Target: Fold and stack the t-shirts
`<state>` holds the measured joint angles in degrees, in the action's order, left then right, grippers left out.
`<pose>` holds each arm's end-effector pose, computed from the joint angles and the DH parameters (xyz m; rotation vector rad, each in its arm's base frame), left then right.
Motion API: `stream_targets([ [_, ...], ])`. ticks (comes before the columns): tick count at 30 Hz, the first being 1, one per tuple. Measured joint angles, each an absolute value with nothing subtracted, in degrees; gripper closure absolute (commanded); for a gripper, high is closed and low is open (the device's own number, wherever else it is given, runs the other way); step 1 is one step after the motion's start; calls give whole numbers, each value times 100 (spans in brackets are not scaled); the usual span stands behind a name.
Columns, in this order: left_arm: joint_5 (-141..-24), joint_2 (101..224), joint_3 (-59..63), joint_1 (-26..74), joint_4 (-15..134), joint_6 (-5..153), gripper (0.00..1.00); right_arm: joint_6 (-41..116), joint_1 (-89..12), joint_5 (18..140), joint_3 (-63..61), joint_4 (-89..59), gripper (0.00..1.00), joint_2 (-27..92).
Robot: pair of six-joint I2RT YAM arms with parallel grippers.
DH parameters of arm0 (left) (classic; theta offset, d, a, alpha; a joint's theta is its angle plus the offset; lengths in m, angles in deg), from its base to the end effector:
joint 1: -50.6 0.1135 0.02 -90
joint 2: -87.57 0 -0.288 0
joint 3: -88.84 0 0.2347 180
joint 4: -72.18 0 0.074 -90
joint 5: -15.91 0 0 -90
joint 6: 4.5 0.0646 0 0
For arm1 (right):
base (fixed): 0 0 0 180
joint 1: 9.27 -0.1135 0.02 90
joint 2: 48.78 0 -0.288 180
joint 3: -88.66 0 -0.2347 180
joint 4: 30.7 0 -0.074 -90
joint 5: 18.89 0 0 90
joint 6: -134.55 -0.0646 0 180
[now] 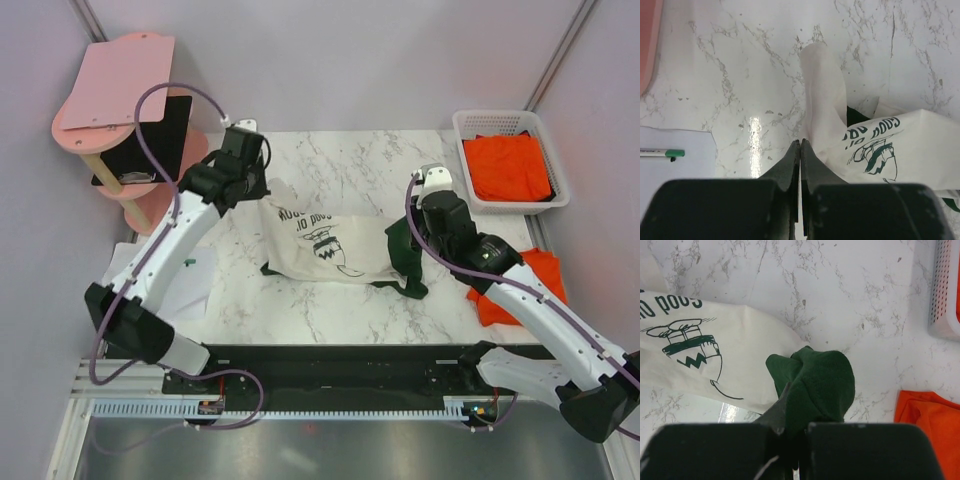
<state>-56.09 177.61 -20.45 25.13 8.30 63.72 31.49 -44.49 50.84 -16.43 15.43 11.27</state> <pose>0.3139 -0.1274 0.3837 -0.0781 2.3017 -0.0515 0.1911 0.1075 0.3534 -0.1937 2.0733 0.1388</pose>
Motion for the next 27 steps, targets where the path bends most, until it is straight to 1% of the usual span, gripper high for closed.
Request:
stream_targets([
  [3,-5646,16865,-869,2504,942,6106,98,3145,-4436,5099,-1717,1532,100,1055],
  [7,-5900,16128,878,2377,933,5513,98,3130,-4428,5123,-1802,1534,100,992],
  [11,-6348,15033,2707,1407,887,4536,98,3125,-4430,5141,-1881,1536,100,988],
  [13,-6604,14316,3367,1096,800,4051,98,3125,-4428,5143,-1899,1538,100,988],
  [15,-6750,13481,3903,963,621,3610,39,3125,-4425,5148,-1903,1534,100,994],
  [16,-6785,13129,4042,928,520,3483,12,3125,-4423,5161,-1903,1532,100,1005],
  [17,-6807,12823,4075,897,409,3336,0,3125,-4423,5172,-1903,1527,100,1023],
  [19,-6743,12458,3944,871,315,3157,0,3125,-4423,5200,-1903,1503,100,1084],
  [21,-6590,12491,3625,871,256,3129,0,3123,-4423,5226,-1905,1483,100,1147],
  [23,-6357,12847,3164,871,212,3157,0,3121,-4423,5252,-1910,1470,100,1213],
  [27,-5745,14163,2237,873,317,3382,0,3108,-4423,5331,-1918,1446,100,1307],
])
